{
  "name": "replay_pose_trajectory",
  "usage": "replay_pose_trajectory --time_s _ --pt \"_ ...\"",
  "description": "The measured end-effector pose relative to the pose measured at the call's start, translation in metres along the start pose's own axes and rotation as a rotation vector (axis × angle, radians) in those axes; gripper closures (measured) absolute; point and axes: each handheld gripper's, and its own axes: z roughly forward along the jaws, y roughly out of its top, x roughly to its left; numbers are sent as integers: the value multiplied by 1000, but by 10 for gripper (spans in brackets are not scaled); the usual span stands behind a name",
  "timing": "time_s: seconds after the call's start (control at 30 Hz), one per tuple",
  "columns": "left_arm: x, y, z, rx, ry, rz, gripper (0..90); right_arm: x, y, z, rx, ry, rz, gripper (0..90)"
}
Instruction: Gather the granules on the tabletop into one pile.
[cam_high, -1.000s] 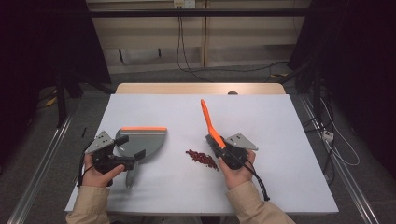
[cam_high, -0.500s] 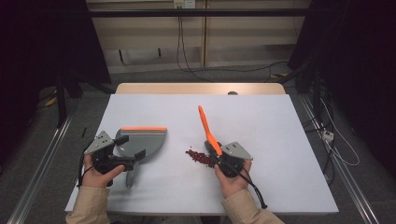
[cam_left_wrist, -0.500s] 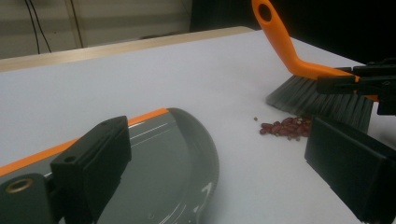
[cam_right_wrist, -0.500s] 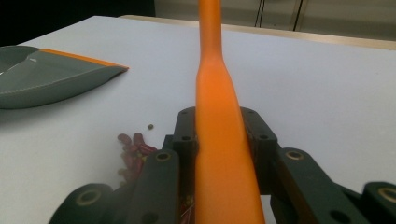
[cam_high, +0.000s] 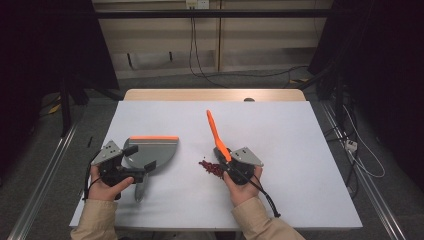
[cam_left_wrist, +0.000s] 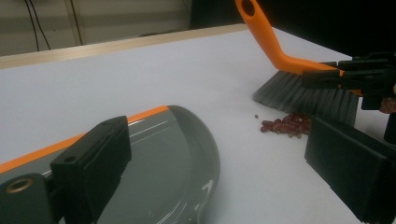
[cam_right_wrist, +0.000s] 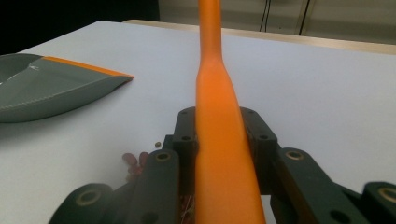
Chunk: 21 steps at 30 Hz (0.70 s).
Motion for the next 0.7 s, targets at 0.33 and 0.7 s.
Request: replay_pose_trajectory --time_s 0.33,0.7 --pt "1 -1 1 10 1 1 70 0 3 6 9 24 -9 713" --pt "0 -1 1 10 0 6 70 -15 10 0 -9 78 13 713"
